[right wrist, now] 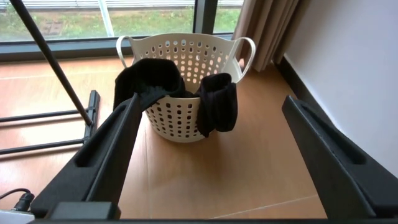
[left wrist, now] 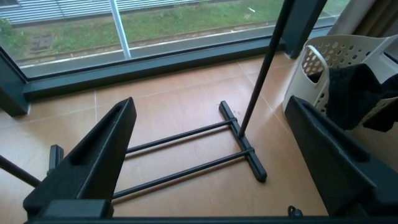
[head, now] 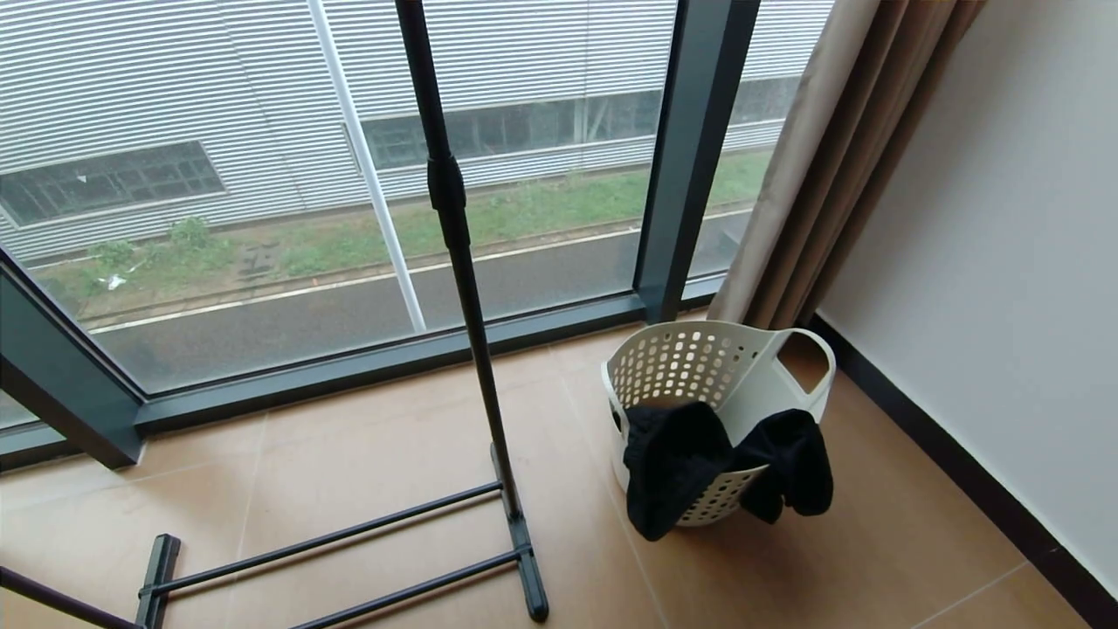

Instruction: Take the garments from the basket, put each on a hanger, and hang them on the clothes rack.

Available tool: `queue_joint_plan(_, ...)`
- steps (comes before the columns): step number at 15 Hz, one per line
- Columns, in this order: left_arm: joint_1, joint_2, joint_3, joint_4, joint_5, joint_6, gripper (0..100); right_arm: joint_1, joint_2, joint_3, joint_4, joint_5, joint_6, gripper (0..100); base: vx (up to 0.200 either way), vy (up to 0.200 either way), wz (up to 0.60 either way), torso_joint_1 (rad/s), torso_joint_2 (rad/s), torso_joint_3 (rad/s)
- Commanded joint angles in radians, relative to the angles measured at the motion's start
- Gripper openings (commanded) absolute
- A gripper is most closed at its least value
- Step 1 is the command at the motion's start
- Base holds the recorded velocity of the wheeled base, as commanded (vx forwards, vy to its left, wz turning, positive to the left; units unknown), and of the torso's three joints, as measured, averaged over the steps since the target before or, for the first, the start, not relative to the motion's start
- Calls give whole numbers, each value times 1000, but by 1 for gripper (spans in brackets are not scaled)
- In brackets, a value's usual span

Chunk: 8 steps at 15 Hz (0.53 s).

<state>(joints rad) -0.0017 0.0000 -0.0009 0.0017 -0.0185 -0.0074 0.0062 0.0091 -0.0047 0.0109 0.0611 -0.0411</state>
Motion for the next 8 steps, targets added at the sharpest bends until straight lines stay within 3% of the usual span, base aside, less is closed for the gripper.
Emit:
queue_joint_plan(1, 0, 0, -1, 0, 0, 0, 100, 0, 2, 0, 0, 0, 0, 100, 0, 0, 0, 7, 7, -193)
queue_joint_plan(8, 0, 0, -1, 0, 0, 0, 100, 0, 0, 0, 0, 0, 0, 100, 0, 0, 0, 3, 4, -198)
